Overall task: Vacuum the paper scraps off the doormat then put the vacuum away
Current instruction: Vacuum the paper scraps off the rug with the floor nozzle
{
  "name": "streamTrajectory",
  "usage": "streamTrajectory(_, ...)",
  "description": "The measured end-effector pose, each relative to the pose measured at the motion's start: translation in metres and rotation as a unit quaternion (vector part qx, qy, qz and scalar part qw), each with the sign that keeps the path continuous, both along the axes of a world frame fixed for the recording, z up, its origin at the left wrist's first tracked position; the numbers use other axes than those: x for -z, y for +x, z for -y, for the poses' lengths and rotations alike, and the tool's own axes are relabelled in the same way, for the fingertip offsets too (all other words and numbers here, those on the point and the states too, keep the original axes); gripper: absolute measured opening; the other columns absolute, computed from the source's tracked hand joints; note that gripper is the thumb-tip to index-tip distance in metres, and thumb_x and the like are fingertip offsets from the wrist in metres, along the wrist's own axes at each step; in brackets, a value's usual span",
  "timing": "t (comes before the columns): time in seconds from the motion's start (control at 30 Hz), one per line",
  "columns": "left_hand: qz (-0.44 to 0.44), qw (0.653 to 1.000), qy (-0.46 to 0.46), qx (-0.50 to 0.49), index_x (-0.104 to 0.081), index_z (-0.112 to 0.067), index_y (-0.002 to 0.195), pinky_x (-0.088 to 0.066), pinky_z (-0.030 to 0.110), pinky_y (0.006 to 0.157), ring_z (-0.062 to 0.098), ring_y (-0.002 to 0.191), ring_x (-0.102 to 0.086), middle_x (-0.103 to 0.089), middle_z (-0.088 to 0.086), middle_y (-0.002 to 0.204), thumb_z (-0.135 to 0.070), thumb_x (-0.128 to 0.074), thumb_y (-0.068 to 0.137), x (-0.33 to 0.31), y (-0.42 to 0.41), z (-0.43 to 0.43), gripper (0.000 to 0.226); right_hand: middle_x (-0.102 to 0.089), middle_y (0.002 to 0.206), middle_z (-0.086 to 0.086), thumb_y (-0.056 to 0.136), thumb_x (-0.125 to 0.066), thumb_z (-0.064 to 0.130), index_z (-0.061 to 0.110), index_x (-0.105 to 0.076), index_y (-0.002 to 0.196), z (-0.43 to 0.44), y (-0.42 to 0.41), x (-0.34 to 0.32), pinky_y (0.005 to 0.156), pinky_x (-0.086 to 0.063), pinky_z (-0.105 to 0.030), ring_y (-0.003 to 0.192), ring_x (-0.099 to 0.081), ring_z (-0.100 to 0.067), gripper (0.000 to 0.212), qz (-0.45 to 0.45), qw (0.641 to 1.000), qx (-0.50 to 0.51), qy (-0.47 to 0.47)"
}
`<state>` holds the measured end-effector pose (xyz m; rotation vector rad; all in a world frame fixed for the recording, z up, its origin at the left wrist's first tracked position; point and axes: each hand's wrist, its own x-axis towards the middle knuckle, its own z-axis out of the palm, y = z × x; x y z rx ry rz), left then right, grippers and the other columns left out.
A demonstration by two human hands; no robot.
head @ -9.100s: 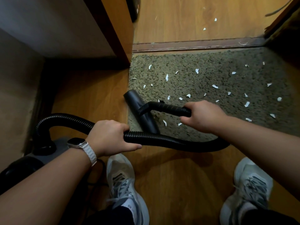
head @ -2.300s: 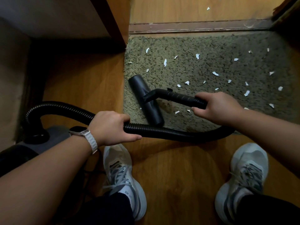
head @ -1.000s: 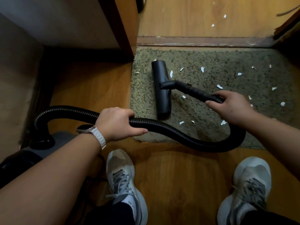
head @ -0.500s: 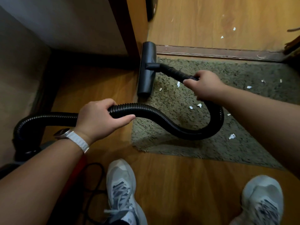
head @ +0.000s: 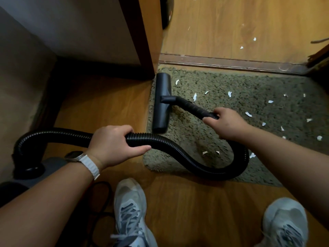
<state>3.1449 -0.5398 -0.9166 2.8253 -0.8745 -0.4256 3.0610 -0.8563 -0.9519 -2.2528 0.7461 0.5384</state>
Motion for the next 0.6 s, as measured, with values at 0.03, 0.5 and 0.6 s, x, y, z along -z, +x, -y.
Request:
streamTrajectory(0.03, 0.001, 1.0, 0.002, 0.002, -0.061, -0.029, 0.073, -0.042, 0.024, 0.048, -0.001, 0.054, -0.051, -0.053, -0.014, 0.055, -0.089, -0.04, 0.059, 0.0, -0.001, 0.0, 0.065, -0.065, 0.073, -0.007, 0.088, -0.062, 0.046, 0.022, -0.058, 0.086, 0.003, -0.005, -0.001, 0.062, -0.06, -0.045, 0.059, -0.067, -0.025, 0.024, 0.001, 1.0, 0.003, 0.003)
streamTrajectory(0.5, 0.001, 1.0, 0.009, -0.016, -0.06, -0.029, 0.072, -0.04, 0.024, 0.048, 0.001, 0.055, -0.051, -0.055, -0.013, 0.057, -0.091, -0.037, 0.058, 0.0, 0.0, 0.015, 0.068, -0.065, 0.08, -0.012, 0.089, -0.062, 0.041, 0.014, -0.061, 0.096, 0.042, 0.02, -0.007, 0.064, -0.061, -0.046, 0.063, -0.067, -0.03, 0.028, 0.057, 0.995, 0.082, -0.004)
streamTrajectory(0.6, 0.01, 1.0, 0.023, -0.011, -0.06, -0.029, 0.072, -0.043, 0.024, 0.048, 0.001, 0.055, -0.052, -0.055, -0.013, 0.057, -0.092, -0.034, 0.058, 0.002, -0.001, 0.019, 0.069, -0.065, 0.081, -0.008, 0.088, -0.059, 0.043, 0.017, -0.06, 0.098, 0.03, 0.034, -0.007, 0.066, -0.061, -0.043, 0.067, -0.068, -0.026, 0.028, 0.044, 0.998, 0.035, -0.022)
